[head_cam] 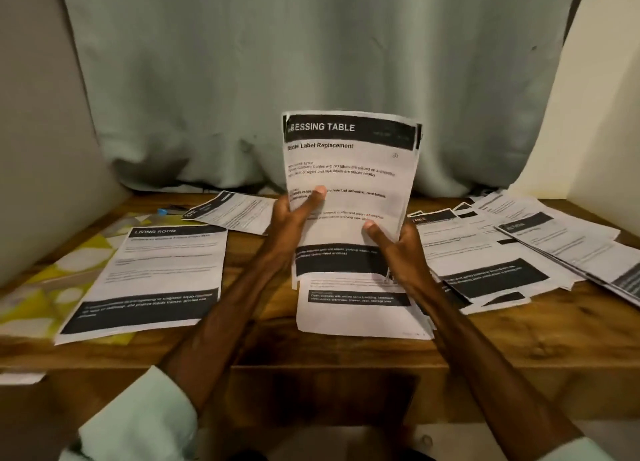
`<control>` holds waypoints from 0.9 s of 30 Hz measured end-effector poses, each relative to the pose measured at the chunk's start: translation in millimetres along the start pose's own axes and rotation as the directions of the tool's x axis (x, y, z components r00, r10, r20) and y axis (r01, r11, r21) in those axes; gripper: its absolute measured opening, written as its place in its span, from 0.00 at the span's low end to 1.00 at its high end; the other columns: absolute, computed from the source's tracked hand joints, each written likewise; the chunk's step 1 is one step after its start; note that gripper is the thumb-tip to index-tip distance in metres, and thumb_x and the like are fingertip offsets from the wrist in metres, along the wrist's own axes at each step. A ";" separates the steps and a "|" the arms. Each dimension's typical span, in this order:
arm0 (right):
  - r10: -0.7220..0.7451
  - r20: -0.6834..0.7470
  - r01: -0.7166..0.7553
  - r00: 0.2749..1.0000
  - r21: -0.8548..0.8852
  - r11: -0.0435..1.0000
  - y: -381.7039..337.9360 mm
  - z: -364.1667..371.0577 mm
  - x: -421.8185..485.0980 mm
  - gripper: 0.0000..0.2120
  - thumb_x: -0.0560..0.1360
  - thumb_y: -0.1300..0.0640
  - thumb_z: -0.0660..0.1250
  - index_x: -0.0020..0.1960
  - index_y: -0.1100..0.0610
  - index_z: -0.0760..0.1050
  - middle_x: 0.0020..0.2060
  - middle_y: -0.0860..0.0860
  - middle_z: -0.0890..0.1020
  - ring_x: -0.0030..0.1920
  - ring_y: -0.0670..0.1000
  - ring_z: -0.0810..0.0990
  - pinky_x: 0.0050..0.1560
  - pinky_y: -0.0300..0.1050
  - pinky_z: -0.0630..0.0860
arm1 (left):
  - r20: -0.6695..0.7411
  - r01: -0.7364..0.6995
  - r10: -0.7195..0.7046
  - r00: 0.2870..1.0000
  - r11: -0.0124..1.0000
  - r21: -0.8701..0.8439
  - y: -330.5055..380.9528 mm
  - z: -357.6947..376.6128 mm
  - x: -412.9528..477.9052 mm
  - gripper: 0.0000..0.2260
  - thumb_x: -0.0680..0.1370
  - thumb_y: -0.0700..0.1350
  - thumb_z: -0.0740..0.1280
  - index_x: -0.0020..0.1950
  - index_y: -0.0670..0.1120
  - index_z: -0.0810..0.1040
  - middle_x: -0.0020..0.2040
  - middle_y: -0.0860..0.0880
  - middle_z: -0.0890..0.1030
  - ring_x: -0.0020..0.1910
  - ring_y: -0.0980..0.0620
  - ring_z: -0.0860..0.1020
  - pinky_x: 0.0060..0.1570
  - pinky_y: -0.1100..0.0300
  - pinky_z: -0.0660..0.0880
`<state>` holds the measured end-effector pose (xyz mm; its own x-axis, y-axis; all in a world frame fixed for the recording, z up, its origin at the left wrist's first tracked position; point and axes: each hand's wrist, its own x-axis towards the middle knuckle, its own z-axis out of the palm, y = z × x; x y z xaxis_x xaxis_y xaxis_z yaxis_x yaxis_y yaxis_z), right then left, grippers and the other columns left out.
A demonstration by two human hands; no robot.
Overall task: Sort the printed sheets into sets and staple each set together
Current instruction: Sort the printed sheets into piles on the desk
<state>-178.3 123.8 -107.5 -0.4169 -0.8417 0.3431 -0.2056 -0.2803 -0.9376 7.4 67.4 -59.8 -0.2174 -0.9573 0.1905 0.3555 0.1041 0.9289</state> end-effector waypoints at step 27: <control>0.138 0.133 -0.018 0.981 -0.653 0.758 34.2 -11.2 -6.7 0.18 0.69 0.51 0.81 0.55 0.56 0.82 0.38 0.49 0.84 0.40 0.46 0.81 0.44 0.41 0.76 | 0.025 -0.048 0.072 0.997 0.340 0.939 -38.2 -83.4 -14.9 0.28 0.76 0.50 0.77 0.73 0.44 0.73 0.72 0.43 0.77 0.70 0.40 0.74 0.66 0.48 0.71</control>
<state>-192.5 125.0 -141.3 -0.3200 -0.9261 0.1998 -0.7259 0.1041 -0.6798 72.9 55.2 -124.6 -0.2138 -0.9403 0.2647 -0.7226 0.3346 0.6049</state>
